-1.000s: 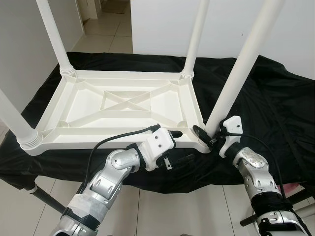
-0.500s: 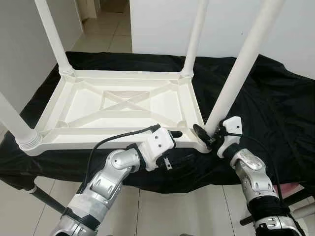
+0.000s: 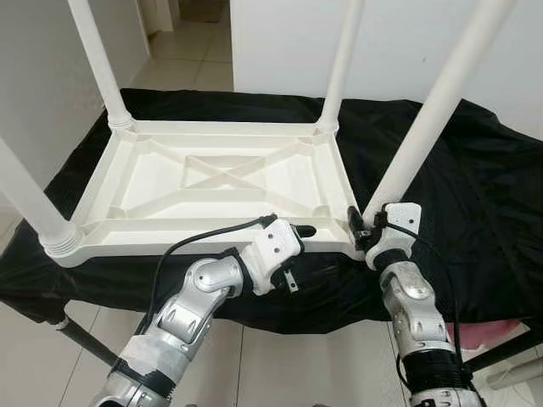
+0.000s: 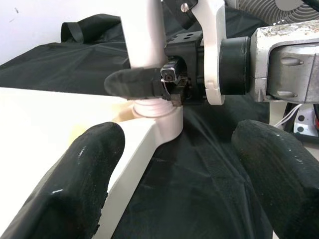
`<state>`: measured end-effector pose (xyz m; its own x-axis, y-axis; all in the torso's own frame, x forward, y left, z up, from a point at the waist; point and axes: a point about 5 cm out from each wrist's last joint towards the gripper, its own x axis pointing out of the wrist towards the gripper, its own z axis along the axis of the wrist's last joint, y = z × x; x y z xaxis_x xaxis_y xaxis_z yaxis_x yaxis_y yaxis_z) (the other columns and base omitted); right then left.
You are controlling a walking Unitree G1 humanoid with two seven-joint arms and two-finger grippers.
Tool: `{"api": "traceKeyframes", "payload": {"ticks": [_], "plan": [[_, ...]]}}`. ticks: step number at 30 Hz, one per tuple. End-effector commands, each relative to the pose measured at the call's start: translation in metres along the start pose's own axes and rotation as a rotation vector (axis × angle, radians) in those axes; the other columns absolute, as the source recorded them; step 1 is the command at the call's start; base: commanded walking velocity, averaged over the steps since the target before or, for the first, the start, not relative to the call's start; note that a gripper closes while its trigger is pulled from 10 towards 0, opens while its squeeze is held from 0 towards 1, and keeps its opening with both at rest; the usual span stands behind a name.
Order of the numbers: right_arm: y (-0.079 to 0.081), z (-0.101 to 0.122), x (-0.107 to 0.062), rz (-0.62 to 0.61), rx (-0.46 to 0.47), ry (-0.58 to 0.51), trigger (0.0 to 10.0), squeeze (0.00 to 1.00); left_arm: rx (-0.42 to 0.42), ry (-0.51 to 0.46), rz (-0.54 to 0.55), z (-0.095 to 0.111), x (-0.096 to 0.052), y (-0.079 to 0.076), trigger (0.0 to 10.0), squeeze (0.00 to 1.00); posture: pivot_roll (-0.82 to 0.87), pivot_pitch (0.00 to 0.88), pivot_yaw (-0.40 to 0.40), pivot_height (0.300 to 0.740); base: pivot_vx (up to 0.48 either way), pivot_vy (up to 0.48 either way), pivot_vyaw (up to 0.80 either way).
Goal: Building children table
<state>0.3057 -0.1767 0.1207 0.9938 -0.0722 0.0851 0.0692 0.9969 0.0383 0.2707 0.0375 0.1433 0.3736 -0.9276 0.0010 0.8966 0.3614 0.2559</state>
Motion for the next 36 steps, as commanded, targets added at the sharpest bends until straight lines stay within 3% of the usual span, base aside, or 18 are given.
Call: {"api": "traceKeyframes", "payload": {"ticks": [1,5,9,20,21,30,31,32,36], "plan": [[-0.019,-0.009,-0.006,-0.164,0.009,0.043,10.0,0.00,-0.018,0.007,0.026,-0.004,-0.002,0.002,10.0,0.00,-0.08,0.000,-0.014,0.740,0.000,0.000,0.00],[-0.016,-0.010,-0.008,-0.209,0.026,0.048,10.0,0.00,-0.020,0.004,0.030,-0.003,-0.001,0.002,10.0,0.00,-0.08,0.000,-0.016,0.740,0.000,0.000,0.00],[0.008,-0.009,-0.012,-0.204,0.045,0.040,10.0,0.00,-0.026,-0.009,0.043,-0.001,0.001,0.003,10.0,0.00,-0.08,0.000,-0.017,0.740,0.000,0.000,0.00],[0.003,-0.005,-0.010,-0.218,0.037,0.020,10.0,0.00,-0.023,-0.010,0.050,0.000,0.000,0.005,10.0,0.00,-0.07,0.000,-0.016,0.740,0.000,0.000,0.00],[0.004,-0.005,-0.011,-0.207,0.043,0.016,10.0,1.00,-0.021,-0.009,0.053,0.001,-0.001,0.006,10.0,0.00,-0.07,0.000,-0.016,0.740,0.000,0.000,0.00],[0.007,-0.002,-0.014,-0.167,0.107,-0.015,10.0,1.00,-0.053,-0.026,0.095,0.003,-0.002,0.009,10.0,0.00,-0.07,0.000,-0.016,0.740,0.000,0.000,0.00],[0.007,-0.002,-0.015,-0.162,0.109,-0.020,10.0,0.87,-0.061,-0.033,0.106,0.003,-0.002,0.010,10.0,0.00,-0.07,0.000,-0.015,0.740,0.000,0.000,0.00],[0.005,-0.001,-0.016,-0.160,0.118,-0.028,10.0,0.00,-0.068,-0.042,0.124,0.004,-0.002,0.011,10.0,0.00,-0.07,0.000,-0.015,0.740,0.000,0.000,0.00],[0.002,0.001,-0.021,-0.127,0.094,-0.058,10.0,0.00,-0.104,-0.067,0.172,0.007,-0.001,0.009,10.0,0.00,-0.07,0.000,-0.017,0.740,0.000,0.000,0.00]]}}
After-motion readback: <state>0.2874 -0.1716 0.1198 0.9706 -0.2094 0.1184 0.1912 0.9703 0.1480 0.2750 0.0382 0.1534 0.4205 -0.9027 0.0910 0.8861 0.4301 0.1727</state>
